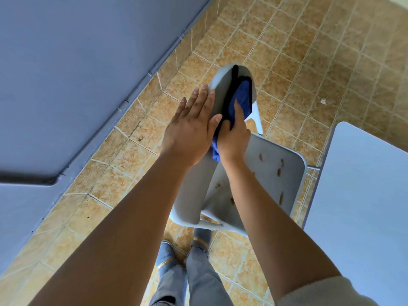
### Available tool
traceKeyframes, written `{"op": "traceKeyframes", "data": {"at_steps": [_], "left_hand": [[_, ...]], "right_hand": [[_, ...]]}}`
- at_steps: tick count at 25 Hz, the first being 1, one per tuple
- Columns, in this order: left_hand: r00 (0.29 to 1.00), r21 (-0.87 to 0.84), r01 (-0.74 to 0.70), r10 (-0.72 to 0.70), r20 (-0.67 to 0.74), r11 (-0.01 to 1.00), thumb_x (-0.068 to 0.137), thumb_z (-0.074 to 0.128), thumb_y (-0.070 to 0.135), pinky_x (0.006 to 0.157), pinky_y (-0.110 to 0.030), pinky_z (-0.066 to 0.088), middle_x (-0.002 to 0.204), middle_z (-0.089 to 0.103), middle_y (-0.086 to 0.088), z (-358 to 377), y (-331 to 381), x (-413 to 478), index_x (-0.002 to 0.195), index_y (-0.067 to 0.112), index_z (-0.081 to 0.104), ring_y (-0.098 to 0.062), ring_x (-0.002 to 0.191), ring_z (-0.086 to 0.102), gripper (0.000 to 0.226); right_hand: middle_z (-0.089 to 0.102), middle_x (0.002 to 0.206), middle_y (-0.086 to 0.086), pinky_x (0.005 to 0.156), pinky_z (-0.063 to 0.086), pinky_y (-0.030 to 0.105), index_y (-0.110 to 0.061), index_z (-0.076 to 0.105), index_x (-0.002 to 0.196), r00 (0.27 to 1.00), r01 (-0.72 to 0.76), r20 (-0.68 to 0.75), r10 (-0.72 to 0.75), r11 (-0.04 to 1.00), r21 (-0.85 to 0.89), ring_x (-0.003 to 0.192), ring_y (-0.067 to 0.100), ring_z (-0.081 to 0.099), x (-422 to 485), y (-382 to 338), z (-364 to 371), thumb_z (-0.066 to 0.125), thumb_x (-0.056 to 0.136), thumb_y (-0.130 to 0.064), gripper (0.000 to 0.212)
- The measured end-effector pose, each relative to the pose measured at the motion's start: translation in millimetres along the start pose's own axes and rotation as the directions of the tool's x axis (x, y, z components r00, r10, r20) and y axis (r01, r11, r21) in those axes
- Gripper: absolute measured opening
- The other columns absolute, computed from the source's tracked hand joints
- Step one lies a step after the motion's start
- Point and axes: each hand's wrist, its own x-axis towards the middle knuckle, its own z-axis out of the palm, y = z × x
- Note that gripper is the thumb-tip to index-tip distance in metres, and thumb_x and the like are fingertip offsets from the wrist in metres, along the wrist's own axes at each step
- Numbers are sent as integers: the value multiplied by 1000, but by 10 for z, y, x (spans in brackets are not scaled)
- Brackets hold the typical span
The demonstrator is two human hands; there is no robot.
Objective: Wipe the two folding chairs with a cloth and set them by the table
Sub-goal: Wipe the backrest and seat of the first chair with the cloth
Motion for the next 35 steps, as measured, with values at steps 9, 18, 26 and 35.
{"op": "traceKeyframes", "data": {"at_steps": [9, 18, 26, 35], "left_hand": [[1000, -273, -6, 1, -19, 962, 104, 19, 36, 121, -34, 10, 160, 16, -3, -29, -76, -8, 151, 13, 22, -16, 148, 9, 53], [997, 7, -42, 41, 60, 999, 100, 11, 44, 121, -39, -1, 161, -5, -3, 8, -196, -642, 152, 13, -3, -21, 148, -8, 62], [996, -61, -21, 26, 87, 998, 102, 10, 43, 121, -40, -2, 161, -7, 0, -9, -175, -639, 153, 16, -3, -20, 148, -9, 59], [1000, -93, 2, 1, 26, 996, 102, 13, 42, 121, -40, 0, 162, 1, 1, 30, -150, -635, 153, 16, 4, -20, 149, -4, 58]], "right_hand": [[57, 129, 11, 80, 35, 26, -34, 31, 146, 975, -200, 97, 200, 980, -5, 111, 32, 55, -419, -46, -53, 38, 95, -17, 55], [61, 125, 12, 87, 42, 34, -32, 36, 143, 920, -345, 187, 345, 938, -32, 109, 35, 56, -1609, 612, 1, 39, 92, -14, 55], [53, 139, -5, 85, 41, 27, -26, 44, 140, 996, 71, 51, -70, 997, -3, 98, 23, 50, -2340, 452, 76, 41, 91, -12, 51], [61, 123, 9, 79, 40, 29, -32, 37, 143, 943, -304, 152, 295, 952, 38, 106, 32, 57, -1489, 528, -8, 38, 93, -13, 53]]}}
